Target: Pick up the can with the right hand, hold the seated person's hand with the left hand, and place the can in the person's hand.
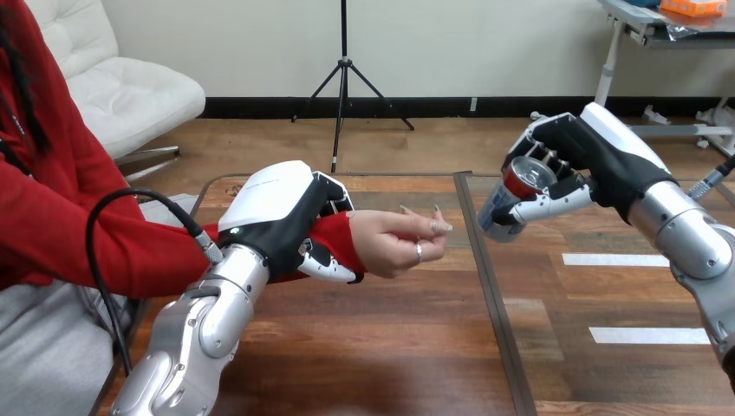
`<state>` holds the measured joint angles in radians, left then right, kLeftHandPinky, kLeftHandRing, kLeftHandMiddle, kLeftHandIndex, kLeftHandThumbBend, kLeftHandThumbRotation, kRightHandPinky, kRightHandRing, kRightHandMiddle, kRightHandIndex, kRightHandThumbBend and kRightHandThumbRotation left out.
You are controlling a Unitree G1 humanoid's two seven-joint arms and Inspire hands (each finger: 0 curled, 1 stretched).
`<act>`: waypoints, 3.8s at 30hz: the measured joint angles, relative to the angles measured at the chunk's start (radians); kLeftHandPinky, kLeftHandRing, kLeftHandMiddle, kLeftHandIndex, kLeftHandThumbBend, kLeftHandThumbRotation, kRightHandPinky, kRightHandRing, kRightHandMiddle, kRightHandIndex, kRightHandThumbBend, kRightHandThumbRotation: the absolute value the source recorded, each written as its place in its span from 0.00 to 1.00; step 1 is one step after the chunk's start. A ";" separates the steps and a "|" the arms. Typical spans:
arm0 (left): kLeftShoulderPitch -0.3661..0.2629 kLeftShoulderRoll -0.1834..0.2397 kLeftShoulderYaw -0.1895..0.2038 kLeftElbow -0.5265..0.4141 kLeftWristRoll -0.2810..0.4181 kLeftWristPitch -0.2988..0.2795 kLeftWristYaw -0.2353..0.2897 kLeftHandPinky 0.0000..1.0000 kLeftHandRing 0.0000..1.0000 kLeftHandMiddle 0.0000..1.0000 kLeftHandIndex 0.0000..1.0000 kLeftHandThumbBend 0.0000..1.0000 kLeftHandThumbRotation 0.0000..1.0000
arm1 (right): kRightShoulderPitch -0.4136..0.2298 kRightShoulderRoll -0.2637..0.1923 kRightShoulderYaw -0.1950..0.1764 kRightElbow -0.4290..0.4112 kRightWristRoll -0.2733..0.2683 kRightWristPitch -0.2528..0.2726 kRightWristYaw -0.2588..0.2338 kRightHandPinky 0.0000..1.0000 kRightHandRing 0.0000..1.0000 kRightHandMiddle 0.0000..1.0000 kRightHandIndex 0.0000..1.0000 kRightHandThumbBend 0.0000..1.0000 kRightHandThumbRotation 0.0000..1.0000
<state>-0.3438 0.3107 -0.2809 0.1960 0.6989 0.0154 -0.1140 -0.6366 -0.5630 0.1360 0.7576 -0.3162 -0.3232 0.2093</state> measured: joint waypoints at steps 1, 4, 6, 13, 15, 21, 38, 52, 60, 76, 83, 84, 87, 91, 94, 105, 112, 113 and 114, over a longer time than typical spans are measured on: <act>-0.002 0.000 -0.001 0.003 0.000 0.000 0.000 0.32 0.38 0.43 0.44 0.69 0.00 | 0.000 0.001 0.000 -0.003 0.000 0.000 0.000 0.34 0.36 0.43 0.47 0.72 0.00; -0.006 0.000 -0.004 0.012 0.000 -0.001 0.000 0.31 0.37 0.42 0.44 0.70 0.00 | 0.000 0.005 0.000 -0.013 0.000 0.000 0.000 0.34 0.37 0.43 0.47 0.72 0.00; -0.008 0.000 -0.007 0.014 0.000 -0.001 0.000 0.31 0.37 0.42 0.44 0.70 0.00 | 0.000 0.008 0.000 -0.018 0.000 0.000 0.000 0.34 0.37 0.43 0.47 0.72 0.00; -0.012 0.000 -0.016 0.021 0.000 -0.002 0.001 0.31 0.38 0.43 0.44 0.69 0.00 | 0.000 0.015 0.002 -0.041 -0.001 0.011 0.001 0.35 0.38 0.44 0.47 0.71 0.00; -0.013 0.000 -0.017 0.022 0.000 -0.002 0.001 0.31 0.38 0.43 0.44 0.69 0.00 | 0.000 0.016 0.002 -0.048 -0.001 0.016 0.002 0.35 0.38 0.44 0.47 0.71 0.00; -0.017 -0.001 -0.019 0.034 0.000 -0.009 0.004 0.31 0.37 0.43 0.44 0.70 0.00 | 0.000 0.018 0.006 -0.072 -0.001 0.042 0.011 0.35 0.38 0.44 0.47 0.71 0.00; -0.019 -0.002 -0.019 0.041 0.000 -0.009 0.006 0.28 0.33 0.38 0.37 0.69 0.00 | 0.000 0.018 0.011 -0.118 -0.009 0.090 0.022 0.33 0.37 0.43 0.47 0.71 0.00; -0.019 -0.002 -0.020 0.041 0.000 -0.008 -0.002 0.27 0.32 0.37 0.35 0.70 0.00 | 0.000 0.029 0.013 -0.131 -0.010 0.101 0.023 0.33 0.37 0.43 0.47 0.71 0.00; -0.019 -0.002 -0.020 0.041 0.000 -0.008 -0.004 0.26 0.31 0.37 0.35 0.70 0.00 | 0.000 0.043 0.013 -0.131 -0.010 0.103 0.026 0.33 0.37 0.43 0.47 0.71 0.00; -0.019 -0.004 -0.021 0.041 -0.001 -0.008 -0.004 0.25 0.30 0.36 0.35 0.70 0.00 | 0.000 0.059 0.015 -0.131 -0.010 0.099 0.027 0.34 0.37 0.43 0.47 0.71 0.00; -0.019 -0.004 -0.021 0.041 -0.001 -0.008 -0.009 0.25 0.30 0.37 0.35 0.70 0.00 | 0.000 0.060 0.015 -0.131 -0.010 0.081 0.026 0.34 0.37 0.43 0.46 0.72 0.00; -0.019 -0.004 -0.021 0.041 -0.001 -0.008 -0.010 0.26 0.31 0.37 0.36 0.70 0.00 | 0.000 0.060 0.015 -0.131 -0.010 0.079 0.026 0.34 0.37 0.43 0.46 0.72 0.00; -0.019 -0.004 -0.021 0.041 -0.001 -0.007 -0.011 0.26 0.31 0.37 0.36 0.70 0.00 | 0.000 0.061 0.015 -0.131 -0.010 0.072 0.027 0.34 0.37 0.43 0.46 0.72 0.00; -0.019 -0.004 -0.021 0.041 -0.001 -0.006 -0.012 0.26 0.31 0.37 0.36 0.70 0.00 | 0.000 0.064 0.015 -0.131 -0.010 0.069 0.027 0.34 0.38 0.43 0.46 0.72 0.00; -0.019 -0.003 -0.021 0.041 -0.001 -0.006 -0.012 0.26 0.31 0.37 0.36 0.70 0.00 | 0.000 0.068 0.016 -0.131 -0.010 0.070 0.027 0.34 0.38 0.43 0.46 0.72 0.00; -0.019 -0.004 -0.021 0.041 -0.003 -0.006 -0.013 0.27 0.32 0.38 0.37 0.69 0.00 | 0.000 0.089 0.019 -0.131 -0.017 0.070 0.027 0.31 0.35 0.42 0.46 0.73 0.00; -0.019 -0.007 -0.021 0.041 -0.004 -0.006 -0.013 0.28 0.33 0.38 0.37 0.69 0.00 | 0.000 0.100 0.023 -0.131 -0.019 0.070 0.027 0.30 0.34 0.41 0.45 0.73 0.00; -0.019 -0.008 -0.021 0.041 -0.004 -0.006 -0.013 0.28 0.33 0.38 0.37 0.69 0.00 | 0.000 0.101 0.024 -0.132 -0.019 0.070 0.028 0.30 0.34 0.41 0.45 0.73 0.00; -0.019 -0.008 -0.021 0.041 -0.004 -0.006 -0.013 0.28 0.33 0.38 0.37 0.69 0.00 | 0.000 0.102 0.024 -0.132 -0.019 0.070 0.028 0.30 0.34 0.41 0.45 0.74 0.00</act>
<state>-0.3625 0.3026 -0.3018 0.2368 0.6951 0.0096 -0.1268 -0.6366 -0.4607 0.1605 0.6261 -0.3355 -0.2530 0.2374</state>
